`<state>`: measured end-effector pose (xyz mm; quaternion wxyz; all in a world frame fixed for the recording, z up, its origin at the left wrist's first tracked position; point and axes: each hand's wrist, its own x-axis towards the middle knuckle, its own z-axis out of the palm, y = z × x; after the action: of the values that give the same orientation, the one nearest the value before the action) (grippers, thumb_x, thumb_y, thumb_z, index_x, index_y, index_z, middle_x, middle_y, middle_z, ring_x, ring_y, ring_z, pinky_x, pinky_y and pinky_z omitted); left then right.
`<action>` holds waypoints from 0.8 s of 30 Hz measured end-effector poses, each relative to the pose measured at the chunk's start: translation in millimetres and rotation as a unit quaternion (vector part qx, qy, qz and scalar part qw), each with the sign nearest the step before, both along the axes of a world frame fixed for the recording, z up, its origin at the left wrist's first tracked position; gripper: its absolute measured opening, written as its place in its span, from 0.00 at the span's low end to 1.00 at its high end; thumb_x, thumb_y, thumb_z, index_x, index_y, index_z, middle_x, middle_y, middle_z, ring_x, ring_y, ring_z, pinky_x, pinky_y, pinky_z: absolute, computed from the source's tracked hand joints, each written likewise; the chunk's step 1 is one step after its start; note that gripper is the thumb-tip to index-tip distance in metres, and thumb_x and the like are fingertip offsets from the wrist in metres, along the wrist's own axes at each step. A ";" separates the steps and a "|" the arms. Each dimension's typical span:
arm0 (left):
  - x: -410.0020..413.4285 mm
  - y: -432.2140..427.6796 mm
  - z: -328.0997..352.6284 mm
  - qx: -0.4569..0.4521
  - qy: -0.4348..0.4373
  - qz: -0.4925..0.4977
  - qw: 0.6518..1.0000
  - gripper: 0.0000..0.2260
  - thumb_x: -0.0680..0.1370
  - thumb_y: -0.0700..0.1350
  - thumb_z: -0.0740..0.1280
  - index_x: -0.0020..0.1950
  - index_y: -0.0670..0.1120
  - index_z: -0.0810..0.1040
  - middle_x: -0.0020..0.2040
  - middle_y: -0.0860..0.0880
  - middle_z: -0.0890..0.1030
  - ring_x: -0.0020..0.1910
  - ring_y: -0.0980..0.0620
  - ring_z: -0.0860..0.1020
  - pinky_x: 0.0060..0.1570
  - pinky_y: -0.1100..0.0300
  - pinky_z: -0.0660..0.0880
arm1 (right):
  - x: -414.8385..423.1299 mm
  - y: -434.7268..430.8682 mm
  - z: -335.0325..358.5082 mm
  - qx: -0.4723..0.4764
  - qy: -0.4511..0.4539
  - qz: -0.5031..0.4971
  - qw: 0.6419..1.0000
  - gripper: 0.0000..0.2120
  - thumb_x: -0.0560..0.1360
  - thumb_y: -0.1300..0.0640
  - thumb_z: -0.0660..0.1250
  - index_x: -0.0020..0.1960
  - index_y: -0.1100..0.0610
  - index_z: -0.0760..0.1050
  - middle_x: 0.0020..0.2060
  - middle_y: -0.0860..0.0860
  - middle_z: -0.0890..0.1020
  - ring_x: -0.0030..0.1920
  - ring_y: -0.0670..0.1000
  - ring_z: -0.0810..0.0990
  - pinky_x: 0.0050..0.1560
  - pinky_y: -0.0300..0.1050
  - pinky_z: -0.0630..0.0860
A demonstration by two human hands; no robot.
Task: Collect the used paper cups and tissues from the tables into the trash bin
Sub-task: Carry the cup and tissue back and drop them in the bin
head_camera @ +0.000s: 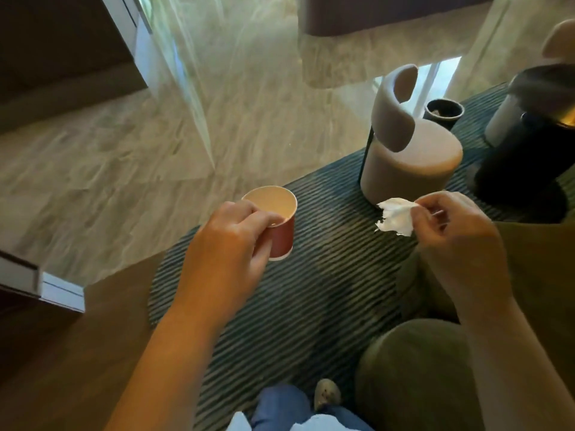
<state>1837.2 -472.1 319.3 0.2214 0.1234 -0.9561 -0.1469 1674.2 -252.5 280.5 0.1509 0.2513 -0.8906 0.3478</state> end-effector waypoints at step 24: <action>-488.6 -269.1 -25.2 0.002 0.005 -0.067 0.998 0.10 0.73 0.42 0.69 0.53 0.48 0.81 0.46 0.52 0.79 0.48 0.51 0.76 0.42 0.57 0.75 | -426.3 -264.8 -27.3 0.041 -0.056 -0.044 0.997 0.06 0.75 0.57 0.68 0.51 0.56 0.78 0.43 0.47 0.78 0.40 0.45 0.77 0.42 0.33 0.74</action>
<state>1348.7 -741.2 294.1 0.2153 0.0589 -0.9609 -0.1640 1247.9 -517.3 253.2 0.1061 0.1980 -0.9212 0.3178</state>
